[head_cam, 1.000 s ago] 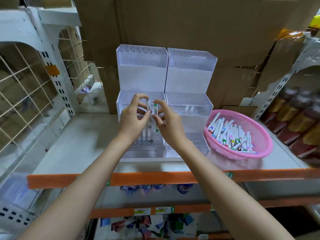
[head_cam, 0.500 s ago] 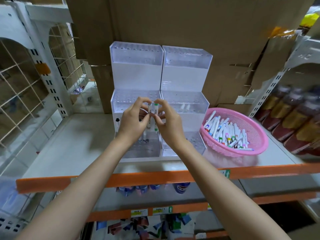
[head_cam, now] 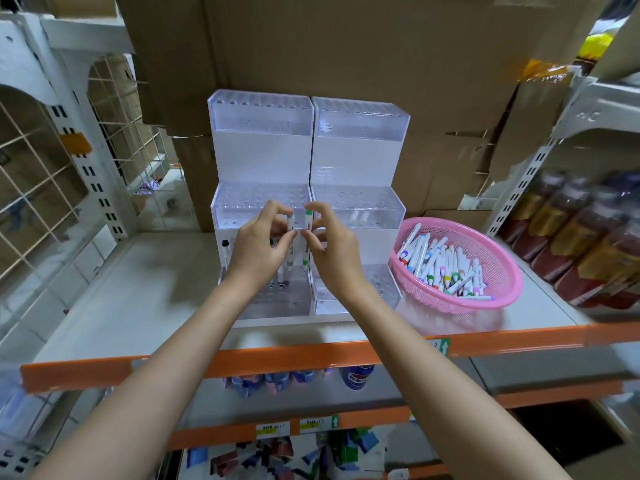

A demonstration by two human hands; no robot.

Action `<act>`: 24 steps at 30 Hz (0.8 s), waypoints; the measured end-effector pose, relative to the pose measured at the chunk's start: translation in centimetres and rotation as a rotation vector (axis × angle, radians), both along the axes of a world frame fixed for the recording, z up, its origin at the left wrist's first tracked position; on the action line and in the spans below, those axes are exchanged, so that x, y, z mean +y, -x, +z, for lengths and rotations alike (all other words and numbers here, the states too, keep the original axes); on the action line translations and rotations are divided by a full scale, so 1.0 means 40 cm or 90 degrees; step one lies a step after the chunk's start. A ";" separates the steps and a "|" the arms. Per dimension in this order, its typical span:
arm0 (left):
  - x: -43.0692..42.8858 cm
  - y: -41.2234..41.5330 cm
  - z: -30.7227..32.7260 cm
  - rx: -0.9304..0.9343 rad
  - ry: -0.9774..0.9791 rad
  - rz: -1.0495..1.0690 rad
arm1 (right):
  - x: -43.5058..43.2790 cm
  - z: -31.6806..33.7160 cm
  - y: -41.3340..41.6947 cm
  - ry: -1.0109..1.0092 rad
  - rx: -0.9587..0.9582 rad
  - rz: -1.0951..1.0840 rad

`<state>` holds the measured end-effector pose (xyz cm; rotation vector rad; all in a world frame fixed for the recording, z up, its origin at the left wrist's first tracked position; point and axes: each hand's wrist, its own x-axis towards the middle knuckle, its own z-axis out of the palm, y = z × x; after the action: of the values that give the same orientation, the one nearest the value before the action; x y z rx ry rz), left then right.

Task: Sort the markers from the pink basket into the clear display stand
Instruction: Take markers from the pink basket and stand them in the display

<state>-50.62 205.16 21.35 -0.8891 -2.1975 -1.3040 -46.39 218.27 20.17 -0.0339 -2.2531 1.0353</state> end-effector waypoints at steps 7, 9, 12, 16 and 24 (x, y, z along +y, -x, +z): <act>-0.008 -0.003 -0.002 0.012 0.040 0.024 | 0.001 0.001 -0.013 0.001 -0.005 -0.004; -0.008 -0.004 0.001 -0.005 0.032 0.020 | 0.001 0.003 -0.015 0.006 -0.005 0.001; -0.007 -0.006 0.004 -0.019 0.029 0.010 | 0.000 0.006 -0.017 -0.010 -0.003 0.006; -0.007 -0.005 0.006 -0.017 0.037 0.004 | 0.002 0.012 -0.017 -0.019 -0.018 0.002; -0.006 -0.005 0.000 0.040 0.072 0.001 | -0.007 0.016 -0.016 0.008 -0.023 0.022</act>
<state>-50.44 204.90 21.37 -0.9565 -2.2411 -1.1447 -45.75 217.99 20.80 -0.0195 -2.2871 1.0738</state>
